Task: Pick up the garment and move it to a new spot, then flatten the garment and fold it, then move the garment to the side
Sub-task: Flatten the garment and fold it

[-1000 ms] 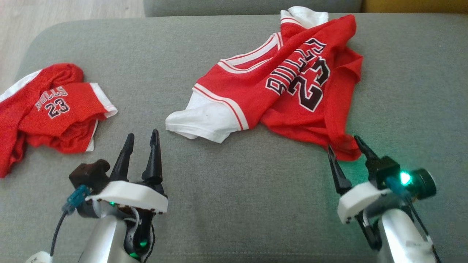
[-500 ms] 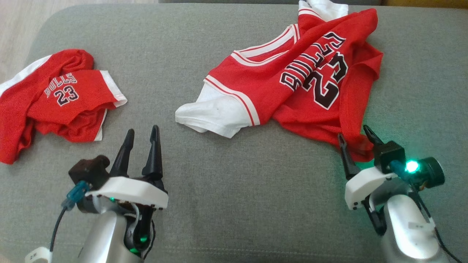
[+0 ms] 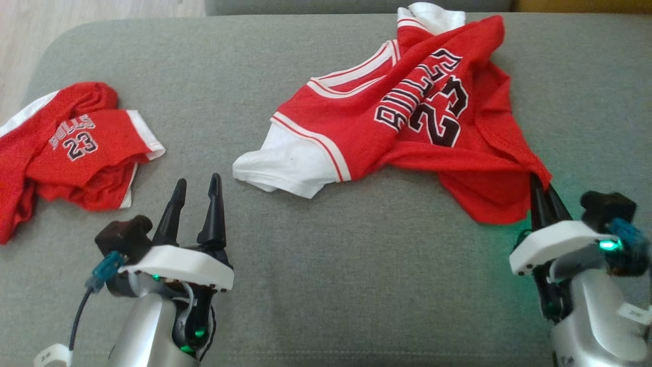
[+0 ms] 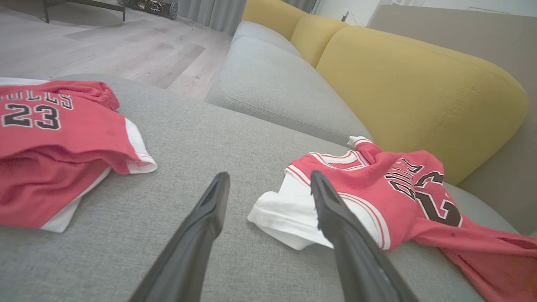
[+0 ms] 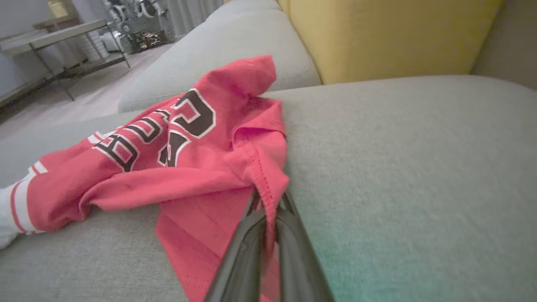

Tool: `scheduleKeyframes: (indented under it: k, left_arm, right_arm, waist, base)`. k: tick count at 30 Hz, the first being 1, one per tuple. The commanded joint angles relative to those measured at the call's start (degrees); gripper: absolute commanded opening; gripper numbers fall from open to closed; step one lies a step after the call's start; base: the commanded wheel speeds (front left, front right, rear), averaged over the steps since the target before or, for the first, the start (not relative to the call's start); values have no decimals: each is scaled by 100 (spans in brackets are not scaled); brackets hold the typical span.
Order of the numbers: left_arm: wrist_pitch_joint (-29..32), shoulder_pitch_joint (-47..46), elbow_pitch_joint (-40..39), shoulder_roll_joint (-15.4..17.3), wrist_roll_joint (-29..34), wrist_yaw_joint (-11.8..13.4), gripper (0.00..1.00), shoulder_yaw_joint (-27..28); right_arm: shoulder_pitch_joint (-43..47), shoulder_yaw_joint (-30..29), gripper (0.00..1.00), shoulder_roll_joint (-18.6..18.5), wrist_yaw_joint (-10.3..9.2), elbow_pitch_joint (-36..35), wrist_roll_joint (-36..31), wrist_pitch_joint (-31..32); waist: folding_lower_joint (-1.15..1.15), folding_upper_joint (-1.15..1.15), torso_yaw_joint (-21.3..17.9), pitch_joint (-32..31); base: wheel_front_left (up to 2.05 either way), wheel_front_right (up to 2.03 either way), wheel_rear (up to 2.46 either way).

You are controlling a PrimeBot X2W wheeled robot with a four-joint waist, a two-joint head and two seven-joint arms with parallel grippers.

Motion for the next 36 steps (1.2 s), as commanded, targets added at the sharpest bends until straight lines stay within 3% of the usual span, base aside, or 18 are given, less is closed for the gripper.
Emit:
scheduleKeyframes:
  k: [1,3,4,5,9,18,27,36]
  left_arm:
    - [-70,-142,-155,76,-21,3,100,155]
    - [-70,-136,-166,76,-20,9,100,140]
    - [-70,-134,-170,76,-22,12,100,132]
    - [-70,-131,-170,76,-20,10,100,124]
    - [-70,-120,-154,76,-3,4,100,113]
    - [-70,-106,-117,76,21,-11,100,129]
    - [-70,-11,-142,76,1,8,100,141]
    - [-70,9,-210,76,-13,31,100,99]
  right_arm:
    - [41,70,0,-19,11,-185,123,27]
    - [91,-77,4,-19,11,-168,379,128]
    - [100,-215,44,-19,11,-135,471,171]
    - [99,-400,100,-19,11,-61,552,235]
    - [-12,-1087,100,-19,11,238,232,364]
    - [-210,-1824,100,-19,11,537,-473,126]
    - [400,-862,100,-19,11,278,172,-260]
    - [721,-12,100,-19,11,-31,877,-165]
  waist:
    - [0,0,-56,-38]
    - [0,0,-116,-54]
    - [0,0,-144,-61]
    - [0,0,-171,-70]
    - [0,0,-250,-92]
    - [0,0,-368,-169]
    - [0,0,-447,-332]
    - [0,0,-427,-273]
  base:
    - [0,0,0]
    - [0,0,0]
    - [0,0,0]
    - [0,0,0]
    - [0,0,0]
    - [0,0,0]
    - [0,0,0]
    - [0,0,0]
